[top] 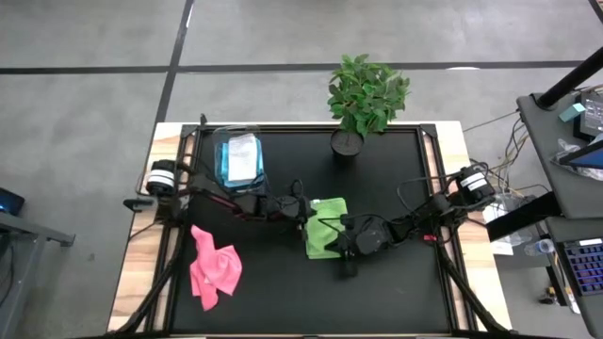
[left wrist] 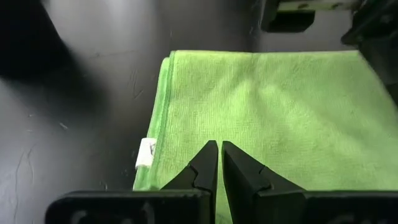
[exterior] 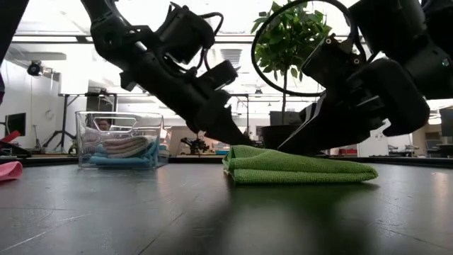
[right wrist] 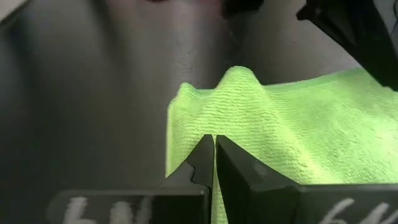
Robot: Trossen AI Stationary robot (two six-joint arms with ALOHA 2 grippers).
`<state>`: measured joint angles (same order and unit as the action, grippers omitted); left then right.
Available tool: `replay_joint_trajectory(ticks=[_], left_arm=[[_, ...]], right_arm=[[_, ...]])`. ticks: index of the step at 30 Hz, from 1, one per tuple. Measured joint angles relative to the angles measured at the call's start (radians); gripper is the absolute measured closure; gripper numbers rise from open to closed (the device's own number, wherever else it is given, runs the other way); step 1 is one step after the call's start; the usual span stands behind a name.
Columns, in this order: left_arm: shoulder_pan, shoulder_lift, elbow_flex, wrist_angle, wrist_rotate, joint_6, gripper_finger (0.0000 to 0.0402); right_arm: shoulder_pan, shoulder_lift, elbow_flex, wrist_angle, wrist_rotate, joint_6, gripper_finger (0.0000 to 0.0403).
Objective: Fold microfiber towels
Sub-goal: Fold the green microfiber towel
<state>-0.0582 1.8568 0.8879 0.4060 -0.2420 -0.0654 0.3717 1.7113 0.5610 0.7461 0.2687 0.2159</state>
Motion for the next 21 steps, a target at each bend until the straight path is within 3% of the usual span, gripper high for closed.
replay_joint_trajectory(ticks=[11,21], left_arm=[[0.008,0.009,0.0,-0.041,-0.081,-0.009,0.0394],[0.024,0.009,-0.011,-0.054,-0.089,-0.033,0.0394]], right_arm=[[0.004,0.0,-0.003,-0.008,-0.105,0.001,0.039],[0.004,0.0,-0.003,-0.035,-0.15,0.022,0.039]])
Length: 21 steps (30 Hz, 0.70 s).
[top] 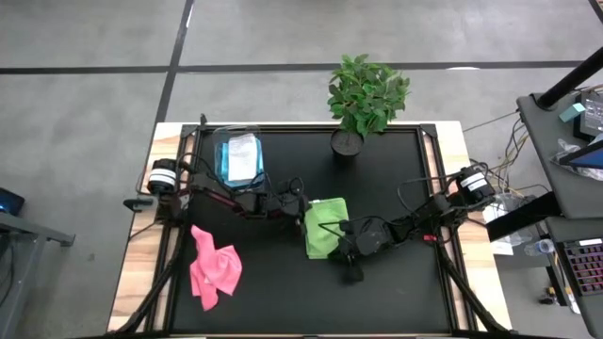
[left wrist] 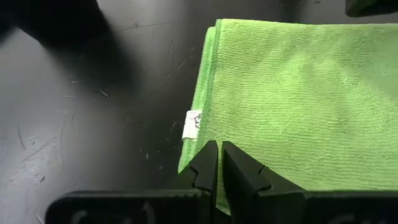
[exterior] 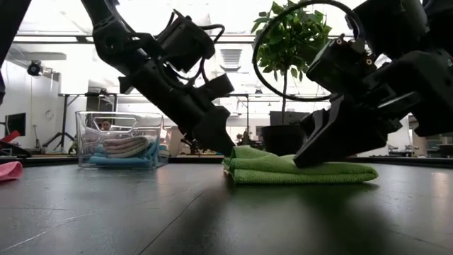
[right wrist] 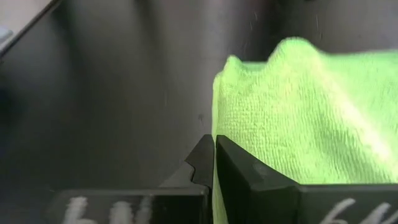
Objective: Fold microfiber towels
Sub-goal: Fold the green microfiber towel
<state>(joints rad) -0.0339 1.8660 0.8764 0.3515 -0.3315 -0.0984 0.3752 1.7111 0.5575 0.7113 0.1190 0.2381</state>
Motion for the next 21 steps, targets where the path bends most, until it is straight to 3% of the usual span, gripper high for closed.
replay_joint_trajectory(ticks=[15,21], left_arm=[[0.021,-0.028,0.009,-0.003,-0.035,0.008,0.04],[-0.001,-0.101,0.007,-0.004,0.149,0.001,0.04]], right_arm=[[0.0,-0.014,0.0,-0.082,-0.026,0.041,0.039],[0.0,-0.059,0.0,-0.081,-0.027,0.04,0.039]])
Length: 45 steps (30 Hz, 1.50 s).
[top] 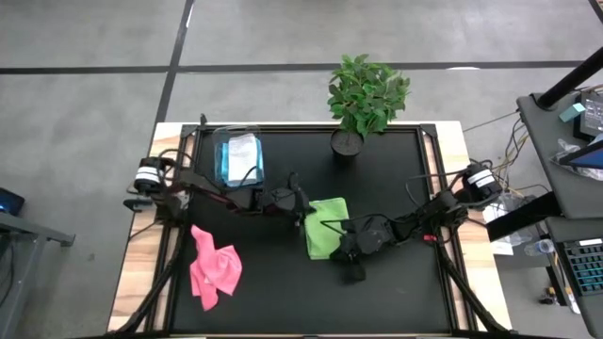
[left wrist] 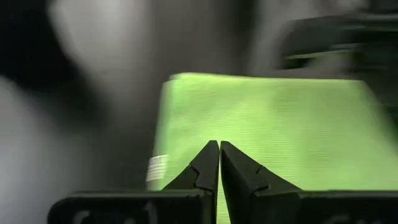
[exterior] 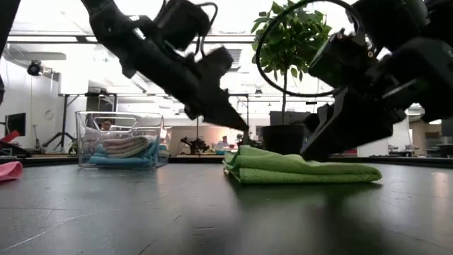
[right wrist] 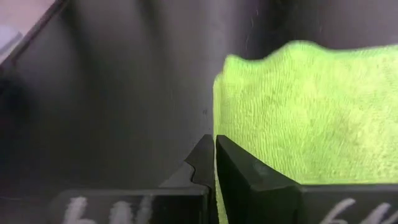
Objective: Fold microfiber towels
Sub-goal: Fold the green microfiber towel
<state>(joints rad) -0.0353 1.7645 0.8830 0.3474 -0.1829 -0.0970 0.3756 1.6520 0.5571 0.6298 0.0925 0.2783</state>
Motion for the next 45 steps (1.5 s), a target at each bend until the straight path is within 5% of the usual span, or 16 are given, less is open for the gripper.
replay_joint_trajectory(ticks=[8,18,30,45], left_arm=[[-0.133,-0.018,-0.001,-0.017,0.092,-0.012,0.04],[-0.214,-0.057,-0.013,-0.163,0.185,-0.25,0.0384],[-0.255,0.039,-0.013,-0.068,0.095,-0.394,0.0255],[-0.261,0.109,0.024,-0.004,0.101,-0.395,0.0256]], right_arm=[[-0.01,-0.073,0.0,-0.027,0.005,-0.08,0.039],[-0.128,-0.065,-0.001,-0.026,0.014,-0.131,0.039],[-0.193,-0.031,0.002,0.013,0.017,-0.149,0.039],[-0.193,0.03,0.003,0.09,0.086,-0.149,0.039]])
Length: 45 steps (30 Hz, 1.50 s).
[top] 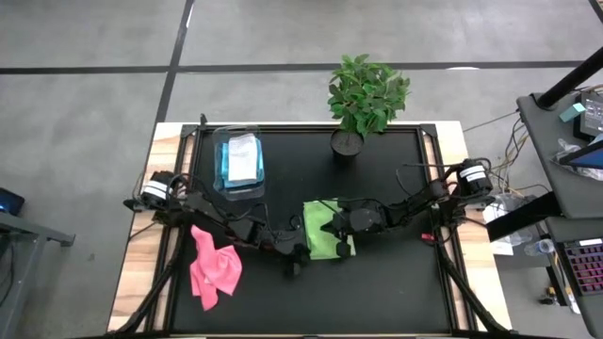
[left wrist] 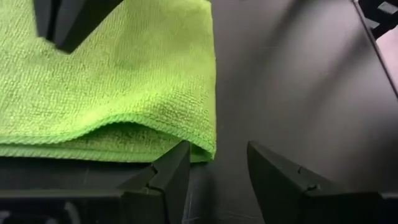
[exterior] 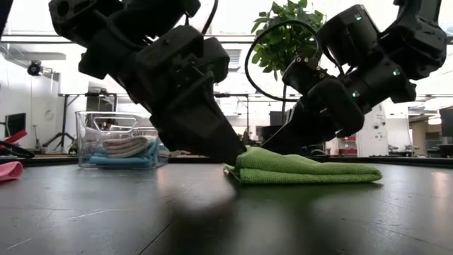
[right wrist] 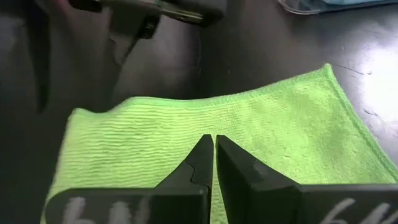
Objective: Fold microfiber towels
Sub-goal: Fold the green microfiber towel
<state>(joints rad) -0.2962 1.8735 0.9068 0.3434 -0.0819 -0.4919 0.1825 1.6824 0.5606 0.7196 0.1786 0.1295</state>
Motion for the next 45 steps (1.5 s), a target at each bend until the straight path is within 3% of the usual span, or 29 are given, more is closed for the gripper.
replay_joint_trajectory(ticks=[10,17,24,34,39,45], left_arm=[[0.002,0.065,0.001,0.094,0.0,0.0,0.032],[0.002,0.067,0.003,0.101,0.006,0.024,0.039],[0.002,0.067,0.004,0.103,0.054,0.033,0.0401],[0.002,0.067,0.004,0.093,0.119,-0.019,0.0393],[0.002,0.065,0.003,0.078,0.137,-0.027,0.0338],[0.002,-0.003,0.003,-0.052,0.172,-0.01,0.0254]], right_arm=[[-0.018,0.066,0.003,0.101,0.007,0.013,0.039],[-0.035,0.11,0.009,0.109,0.007,0.02,0.0391],[-0.061,0.137,0.021,0.132,0.008,0.055,0.039],[-0.071,0.139,0.021,0.13,0.008,0.055,0.0391],[-0.07,0.139,0.02,0.128,0.007,0.052,0.0391],[-0.067,0.132,0.019,0.127,0.005,0.045,0.0391]])
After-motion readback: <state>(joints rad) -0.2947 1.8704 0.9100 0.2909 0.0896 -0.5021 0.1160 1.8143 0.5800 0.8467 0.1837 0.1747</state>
